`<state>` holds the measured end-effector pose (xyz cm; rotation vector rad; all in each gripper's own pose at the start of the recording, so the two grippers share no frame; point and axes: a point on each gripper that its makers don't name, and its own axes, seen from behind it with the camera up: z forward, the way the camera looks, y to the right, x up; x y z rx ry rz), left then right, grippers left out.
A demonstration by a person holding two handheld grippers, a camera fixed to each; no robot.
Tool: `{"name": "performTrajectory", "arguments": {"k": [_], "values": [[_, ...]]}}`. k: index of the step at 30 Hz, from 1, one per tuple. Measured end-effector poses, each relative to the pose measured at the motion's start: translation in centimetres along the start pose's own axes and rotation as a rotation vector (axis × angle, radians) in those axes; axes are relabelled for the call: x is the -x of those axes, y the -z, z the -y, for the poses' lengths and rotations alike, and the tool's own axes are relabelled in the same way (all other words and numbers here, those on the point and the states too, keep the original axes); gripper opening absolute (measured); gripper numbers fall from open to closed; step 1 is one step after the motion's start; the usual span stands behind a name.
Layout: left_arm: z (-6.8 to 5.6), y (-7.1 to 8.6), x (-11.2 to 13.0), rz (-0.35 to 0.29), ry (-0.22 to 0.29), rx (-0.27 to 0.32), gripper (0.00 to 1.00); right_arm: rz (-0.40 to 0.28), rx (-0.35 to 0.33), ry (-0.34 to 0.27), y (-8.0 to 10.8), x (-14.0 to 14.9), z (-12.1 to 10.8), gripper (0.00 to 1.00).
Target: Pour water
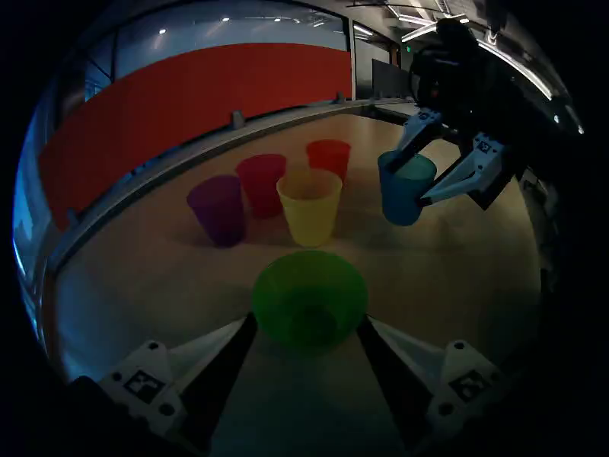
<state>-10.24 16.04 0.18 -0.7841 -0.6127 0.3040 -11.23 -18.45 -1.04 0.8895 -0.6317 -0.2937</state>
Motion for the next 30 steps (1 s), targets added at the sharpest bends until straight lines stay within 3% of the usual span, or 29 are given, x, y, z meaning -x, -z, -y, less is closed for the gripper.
{"name": "performTrajectory", "arguments": {"k": [14,30], "values": [[0.7,2.3,1.7,-0.002,0.053,-0.035,0.96,0.021,0.011,-0.016,-0.6,2.0,-0.3,0.90],[0.3,4.2,2.0,-0.028,0.077,-0.054,0.96,0.031,0.026,-0.012,-0.1,3.2,-0.2,0.90]]}}
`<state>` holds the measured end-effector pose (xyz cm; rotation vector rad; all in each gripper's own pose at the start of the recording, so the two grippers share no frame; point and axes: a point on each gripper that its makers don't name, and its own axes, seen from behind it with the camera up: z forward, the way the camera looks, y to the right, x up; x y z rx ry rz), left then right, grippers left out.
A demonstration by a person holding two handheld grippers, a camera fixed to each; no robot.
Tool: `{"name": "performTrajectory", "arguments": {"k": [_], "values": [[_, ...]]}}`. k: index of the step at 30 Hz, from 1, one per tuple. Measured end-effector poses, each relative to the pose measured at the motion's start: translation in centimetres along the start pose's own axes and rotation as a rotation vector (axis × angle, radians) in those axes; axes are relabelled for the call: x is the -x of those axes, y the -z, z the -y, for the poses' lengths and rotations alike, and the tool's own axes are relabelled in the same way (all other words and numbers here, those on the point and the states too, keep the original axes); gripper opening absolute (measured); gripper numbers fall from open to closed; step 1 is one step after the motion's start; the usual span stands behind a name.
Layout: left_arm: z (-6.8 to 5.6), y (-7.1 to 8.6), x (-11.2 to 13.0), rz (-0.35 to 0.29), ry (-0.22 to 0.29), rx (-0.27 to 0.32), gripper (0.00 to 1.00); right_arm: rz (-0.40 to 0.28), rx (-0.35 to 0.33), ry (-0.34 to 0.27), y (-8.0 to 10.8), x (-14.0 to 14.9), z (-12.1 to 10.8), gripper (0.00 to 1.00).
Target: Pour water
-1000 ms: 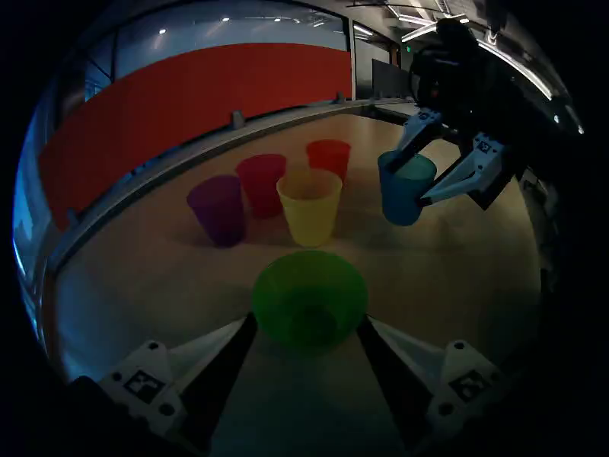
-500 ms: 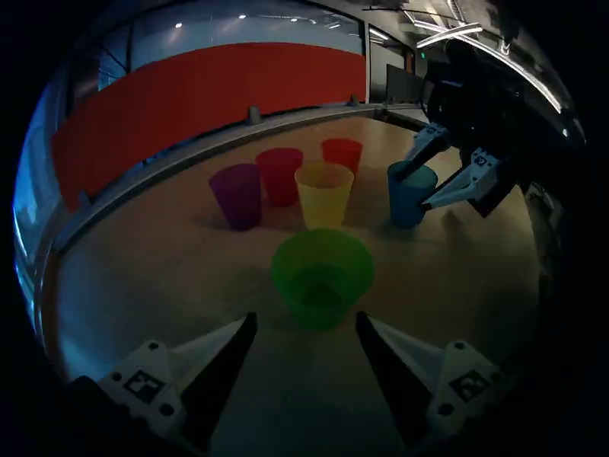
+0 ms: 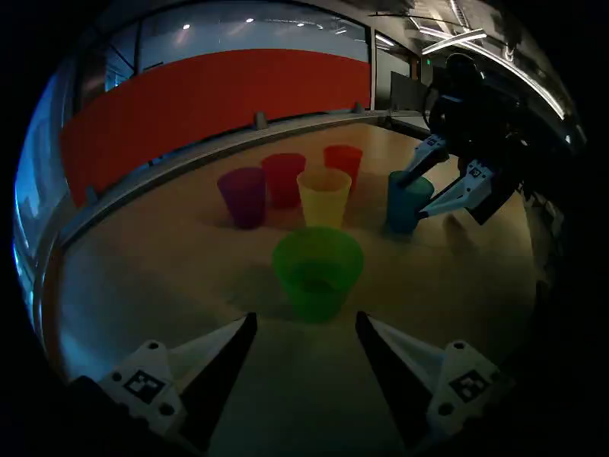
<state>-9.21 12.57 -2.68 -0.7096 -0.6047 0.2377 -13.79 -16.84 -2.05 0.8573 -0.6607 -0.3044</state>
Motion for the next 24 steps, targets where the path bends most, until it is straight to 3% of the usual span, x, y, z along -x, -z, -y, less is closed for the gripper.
{"name": "performTrajectory", "arguments": {"k": [4,9,24], "values": [[-0.1,0.2,-0.2,-0.007,-0.001,-0.002,0.96,0.001,0.007,-0.002,0.2,0.1,0.0,0.90],[-0.2,0.8,-0.4,-0.018,0.012,-0.004,0.96,0.008,0.018,0.000,0.5,0.4,0.0,1.00],[0.6,3.6,-0.9,-0.080,0.048,-0.081,0.96,-0.023,0.093,-0.042,3.5,2.0,-0.3,1.00]]}}
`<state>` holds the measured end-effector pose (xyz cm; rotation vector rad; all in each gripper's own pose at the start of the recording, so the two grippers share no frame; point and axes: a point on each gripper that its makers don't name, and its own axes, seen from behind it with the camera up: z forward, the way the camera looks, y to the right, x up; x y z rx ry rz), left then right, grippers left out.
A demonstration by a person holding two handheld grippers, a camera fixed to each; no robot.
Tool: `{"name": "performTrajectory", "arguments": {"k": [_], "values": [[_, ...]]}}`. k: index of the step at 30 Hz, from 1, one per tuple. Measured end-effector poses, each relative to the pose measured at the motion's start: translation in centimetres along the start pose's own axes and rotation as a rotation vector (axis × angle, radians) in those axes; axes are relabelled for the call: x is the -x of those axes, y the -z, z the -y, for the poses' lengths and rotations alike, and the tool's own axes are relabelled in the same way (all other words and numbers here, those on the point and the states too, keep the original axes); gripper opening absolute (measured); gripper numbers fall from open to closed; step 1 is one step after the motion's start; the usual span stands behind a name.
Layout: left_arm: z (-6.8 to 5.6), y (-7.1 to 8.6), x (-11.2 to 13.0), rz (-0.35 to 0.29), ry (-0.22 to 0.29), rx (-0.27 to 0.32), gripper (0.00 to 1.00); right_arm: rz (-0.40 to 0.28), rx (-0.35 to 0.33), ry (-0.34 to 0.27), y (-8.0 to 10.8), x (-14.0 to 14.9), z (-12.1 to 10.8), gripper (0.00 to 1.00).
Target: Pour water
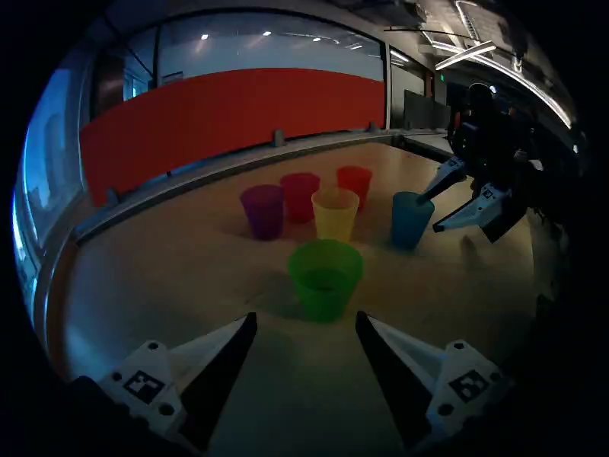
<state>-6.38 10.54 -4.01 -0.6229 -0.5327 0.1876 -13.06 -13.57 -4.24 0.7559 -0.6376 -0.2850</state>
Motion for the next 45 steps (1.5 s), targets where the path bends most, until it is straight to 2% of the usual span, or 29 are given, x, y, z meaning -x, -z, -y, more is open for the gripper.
{"name": "performTrajectory", "arguments": {"k": [5,11,22,35,45], "values": [[1.0,1.0,-0.2,-0.030,0.040,-0.058,0.96,-0.032,0.037,-0.031,1.5,0.0,-0.3,1.00],[1.3,2.0,-0.7,-0.074,0.076,-0.090,0.96,-0.076,0.069,-0.069,3.3,-0.5,-0.4,1.00],[2.2,3.0,-2.3,-0.165,0.083,-0.172,0.96,-0.166,0.188,-0.110,6.1,-1.8,-1.8,1.00],[4.3,5.5,-5.3,-0.321,0.080,-0.330,0.96,-0.343,0.396,-0.195,9.5,-4.6,-5.5,1.00],[4.4,6.4,-7.2,-0.417,0.124,-0.368,0.96,-0.436,0.541,-0.246,11.0,-5.2,-7.5,1.00]]}}
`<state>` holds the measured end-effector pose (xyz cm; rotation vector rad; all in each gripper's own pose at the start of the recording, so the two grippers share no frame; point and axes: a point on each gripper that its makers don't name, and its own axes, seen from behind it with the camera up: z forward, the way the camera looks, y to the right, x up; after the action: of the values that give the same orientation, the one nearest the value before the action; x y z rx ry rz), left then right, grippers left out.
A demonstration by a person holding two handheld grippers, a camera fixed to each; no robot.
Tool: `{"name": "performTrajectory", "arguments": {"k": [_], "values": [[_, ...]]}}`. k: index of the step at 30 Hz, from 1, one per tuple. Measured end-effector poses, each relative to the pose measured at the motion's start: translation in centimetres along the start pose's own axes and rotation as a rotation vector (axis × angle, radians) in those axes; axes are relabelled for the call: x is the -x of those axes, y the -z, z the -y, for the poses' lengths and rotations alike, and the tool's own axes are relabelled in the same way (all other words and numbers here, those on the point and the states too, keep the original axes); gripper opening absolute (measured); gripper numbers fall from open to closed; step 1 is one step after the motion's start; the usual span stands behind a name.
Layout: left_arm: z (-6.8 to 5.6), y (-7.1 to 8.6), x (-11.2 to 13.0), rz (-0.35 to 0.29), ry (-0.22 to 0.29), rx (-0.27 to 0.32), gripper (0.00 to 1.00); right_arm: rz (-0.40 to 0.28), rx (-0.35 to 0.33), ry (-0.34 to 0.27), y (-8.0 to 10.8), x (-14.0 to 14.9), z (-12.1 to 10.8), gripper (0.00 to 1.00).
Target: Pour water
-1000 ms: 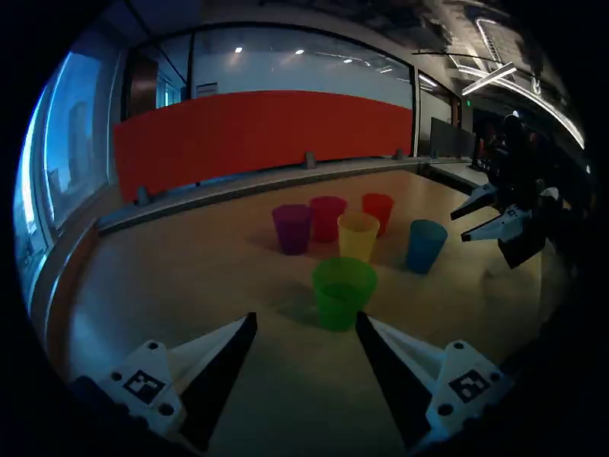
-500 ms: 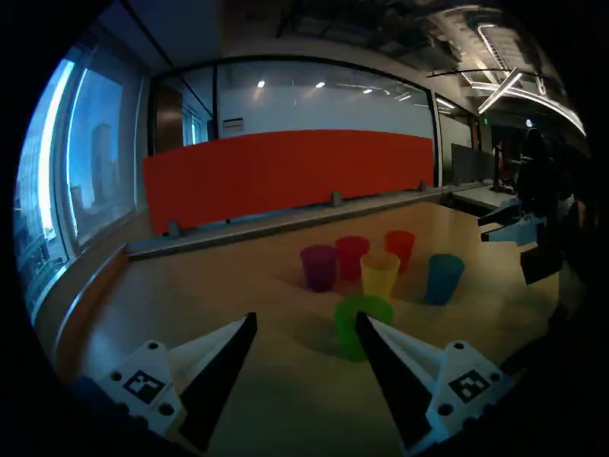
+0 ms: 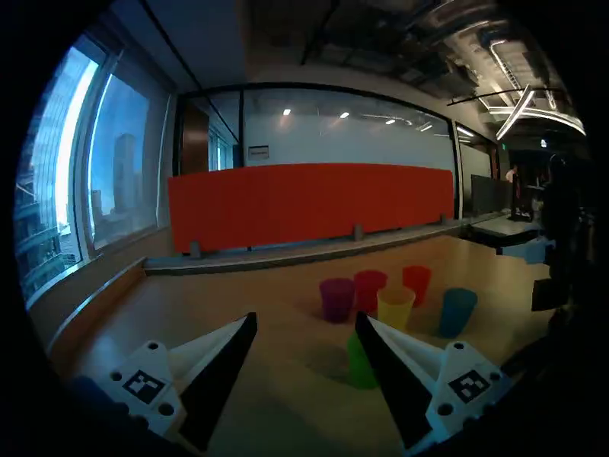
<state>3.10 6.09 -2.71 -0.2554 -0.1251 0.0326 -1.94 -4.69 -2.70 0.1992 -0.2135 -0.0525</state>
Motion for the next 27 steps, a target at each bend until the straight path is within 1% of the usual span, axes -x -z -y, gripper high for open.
{"name": "performTrajectory", "arguments": {"k": [2,6,11,17,27], "values": [[-0.1,-0.1,-0.7,-0.027,0.018,-0.006,0.96,-0.020,0.030,-0.009,-0.1,-0.2,-0.5,1.00],[-0.3,-0.1,-1.6,-0.066,0.036,-0.012,0.96,-0.055,0.079,-0.023,-0.1,-0.9,-1.3,1.00],[-0.1,-0.4,-1.9,-0.083,0.030,-0.034,0.96,-0.118,0.143,-0.031,0.0,-2.3,-2.1,1.00],[0.5,-0.3,-2.5,-0.108,0.011,-0.072,0.96,-0.180,0.190,-0.035,0.5,-4.0,-2.4,1.00],[1.1,-0.1,-3.0,-0.137,0.014,-0.120,0.96,-0.233,0.277,-0.009,1.1,-4.9,-3.5,1.00]]}}
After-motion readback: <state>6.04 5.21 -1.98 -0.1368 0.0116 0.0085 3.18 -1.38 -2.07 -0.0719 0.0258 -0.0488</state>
